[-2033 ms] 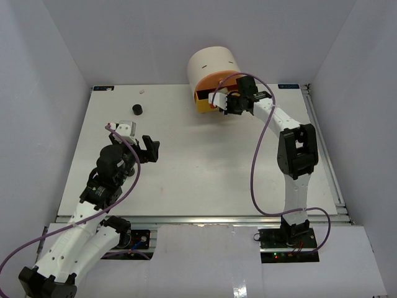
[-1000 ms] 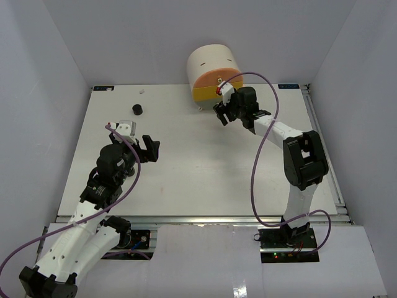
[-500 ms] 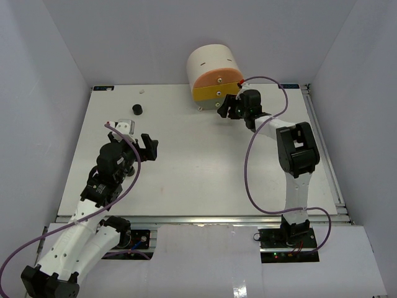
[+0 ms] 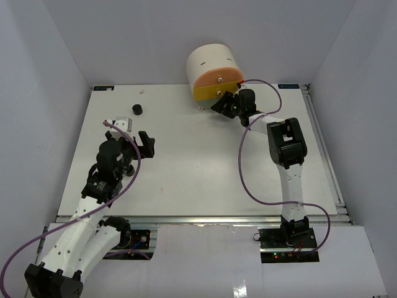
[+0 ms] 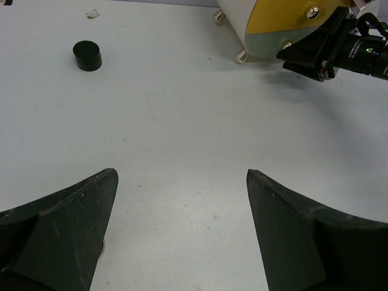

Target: Organize the makeup

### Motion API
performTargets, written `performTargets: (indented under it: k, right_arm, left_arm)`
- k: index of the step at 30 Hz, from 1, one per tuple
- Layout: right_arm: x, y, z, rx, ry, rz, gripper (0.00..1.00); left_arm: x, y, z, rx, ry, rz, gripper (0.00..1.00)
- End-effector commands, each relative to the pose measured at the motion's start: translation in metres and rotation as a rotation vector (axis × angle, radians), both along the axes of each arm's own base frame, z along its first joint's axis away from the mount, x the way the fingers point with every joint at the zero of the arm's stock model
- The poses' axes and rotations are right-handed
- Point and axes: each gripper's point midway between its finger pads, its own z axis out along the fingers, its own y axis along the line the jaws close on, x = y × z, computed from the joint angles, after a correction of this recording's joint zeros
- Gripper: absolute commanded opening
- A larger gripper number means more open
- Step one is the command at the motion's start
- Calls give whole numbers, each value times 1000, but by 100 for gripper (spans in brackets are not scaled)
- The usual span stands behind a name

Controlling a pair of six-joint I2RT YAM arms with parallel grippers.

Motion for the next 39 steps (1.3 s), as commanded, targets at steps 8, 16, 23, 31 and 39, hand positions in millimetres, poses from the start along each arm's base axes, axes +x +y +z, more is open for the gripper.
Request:
performTargets:
  k: [8,16,23,31,39]
  right_arm:
    - [32,-10,33,112,-55,-89,55]
    - [32,-22,34,105,-66,-121,53]
    - [30,-26,39,121,-77,-134,53]
    - [38,-22,44,161,-73,-142,52]
    - [42,-20,49,202,-69,-139,34]
  left_arm:
    - [5,7,-6,7,13,28,98]
    - [6,7,-10,10,27,24,98]
    - [7,6,-11,11,30,23,98]
    - [9,7,-17,20,47,28,98]
    - [10,7,-20,23,56,31,98]
